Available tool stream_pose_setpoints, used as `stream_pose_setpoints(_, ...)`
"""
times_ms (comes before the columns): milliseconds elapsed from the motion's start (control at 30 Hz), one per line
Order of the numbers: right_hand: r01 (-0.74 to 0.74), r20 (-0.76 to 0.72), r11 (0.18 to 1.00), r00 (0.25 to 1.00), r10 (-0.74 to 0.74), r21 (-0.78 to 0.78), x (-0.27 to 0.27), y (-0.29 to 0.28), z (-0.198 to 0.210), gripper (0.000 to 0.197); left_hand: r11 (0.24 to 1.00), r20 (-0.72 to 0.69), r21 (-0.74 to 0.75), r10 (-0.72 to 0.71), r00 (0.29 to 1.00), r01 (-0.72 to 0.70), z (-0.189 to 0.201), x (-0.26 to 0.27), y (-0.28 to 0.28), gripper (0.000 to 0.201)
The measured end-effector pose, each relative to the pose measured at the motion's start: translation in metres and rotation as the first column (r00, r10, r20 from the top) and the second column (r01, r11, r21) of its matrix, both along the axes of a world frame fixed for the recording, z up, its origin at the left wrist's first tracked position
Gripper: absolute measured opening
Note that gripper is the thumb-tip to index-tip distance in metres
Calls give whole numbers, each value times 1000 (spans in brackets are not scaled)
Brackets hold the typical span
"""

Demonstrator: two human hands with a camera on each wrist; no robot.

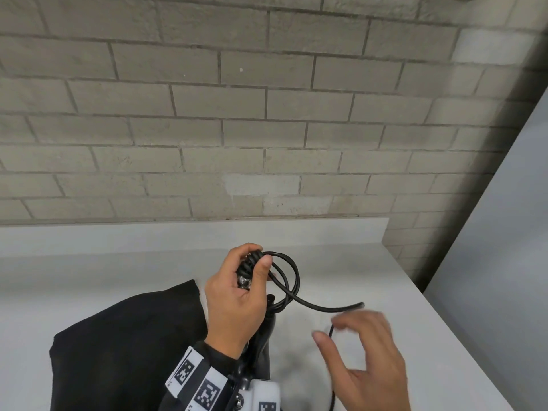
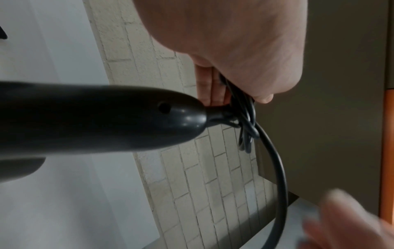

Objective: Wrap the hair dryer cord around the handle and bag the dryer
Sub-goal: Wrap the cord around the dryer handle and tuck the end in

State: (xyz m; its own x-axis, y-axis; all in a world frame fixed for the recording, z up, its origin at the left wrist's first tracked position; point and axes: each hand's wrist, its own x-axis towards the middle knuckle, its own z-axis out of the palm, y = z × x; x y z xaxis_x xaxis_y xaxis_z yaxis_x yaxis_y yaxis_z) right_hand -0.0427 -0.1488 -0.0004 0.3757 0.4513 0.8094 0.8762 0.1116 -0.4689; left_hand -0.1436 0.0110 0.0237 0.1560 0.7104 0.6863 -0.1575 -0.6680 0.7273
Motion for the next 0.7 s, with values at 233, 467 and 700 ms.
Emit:
stream_pose_setpoints(233, -130, 51, 953, 988, 149, -274, 8, 25, 23, 15, 1000, 5, 3, -4, 1000, 4, 0, -4, -2, 25)
stream_pose_setpoints(467, -231, 157, 965, 956, 249, -123, 14, 28, 84, 10, 989, -42, 106, -96, 994, 100, 4, -10, -8, 17)
stream_pose_setpoints(700, -394, -131, 911, 916, 379, -122, 11, 47, 110, 8, 953, -50, 202, -220, 974, 226, 5, -16, -11, 34)
